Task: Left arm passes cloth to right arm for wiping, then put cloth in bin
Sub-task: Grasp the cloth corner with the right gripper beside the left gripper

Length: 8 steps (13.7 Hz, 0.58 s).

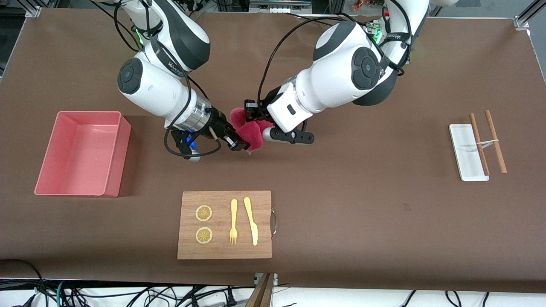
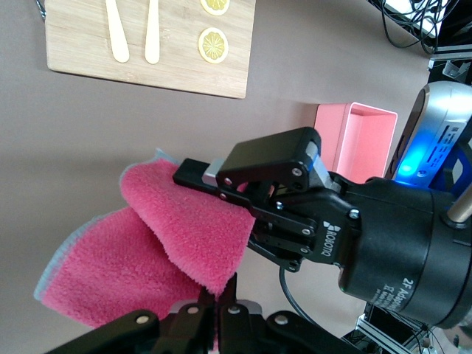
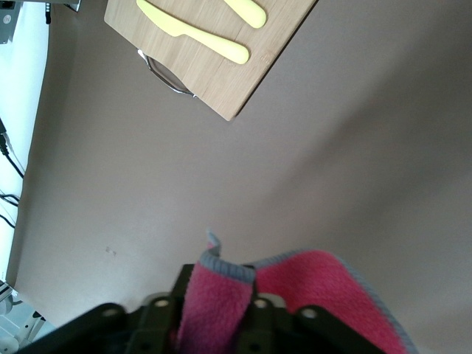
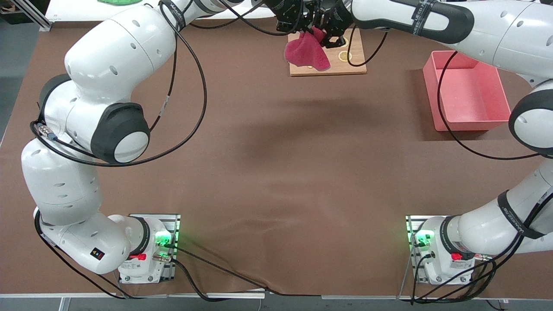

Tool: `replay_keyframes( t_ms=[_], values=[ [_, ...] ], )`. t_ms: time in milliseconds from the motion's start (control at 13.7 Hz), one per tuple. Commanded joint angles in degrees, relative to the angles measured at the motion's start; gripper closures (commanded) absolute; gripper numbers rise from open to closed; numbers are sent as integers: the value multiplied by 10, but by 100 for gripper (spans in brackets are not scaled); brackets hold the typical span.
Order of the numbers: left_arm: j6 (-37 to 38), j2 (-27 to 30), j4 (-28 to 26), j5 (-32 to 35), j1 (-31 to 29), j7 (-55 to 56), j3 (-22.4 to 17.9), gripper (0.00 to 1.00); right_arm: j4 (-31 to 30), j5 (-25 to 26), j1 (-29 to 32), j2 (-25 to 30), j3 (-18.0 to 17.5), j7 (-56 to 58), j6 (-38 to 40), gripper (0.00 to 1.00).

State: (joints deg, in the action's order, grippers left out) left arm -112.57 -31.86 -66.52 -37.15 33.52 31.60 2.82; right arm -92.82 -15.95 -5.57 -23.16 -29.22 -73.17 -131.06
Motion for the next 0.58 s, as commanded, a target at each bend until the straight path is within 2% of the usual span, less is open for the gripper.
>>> replay_keyframes(
  t_ms=[0,365,438,512],
  values=[
    [8,-7,21,-10,1,7,-3,100,4,-10,6,1,-3,5,5,100],
    [29,0,21,-5,-16,6,-4,100,4,-11,8,7,-3,5,6,100],
    [32,2,21,-4,-22,5,-4,84,3,-11,7,7,-3,6,9,100],
    [34,14,14,-3,-27,4,-5,28,3,-10,8,7,-2,9,16,100]
  ],
)
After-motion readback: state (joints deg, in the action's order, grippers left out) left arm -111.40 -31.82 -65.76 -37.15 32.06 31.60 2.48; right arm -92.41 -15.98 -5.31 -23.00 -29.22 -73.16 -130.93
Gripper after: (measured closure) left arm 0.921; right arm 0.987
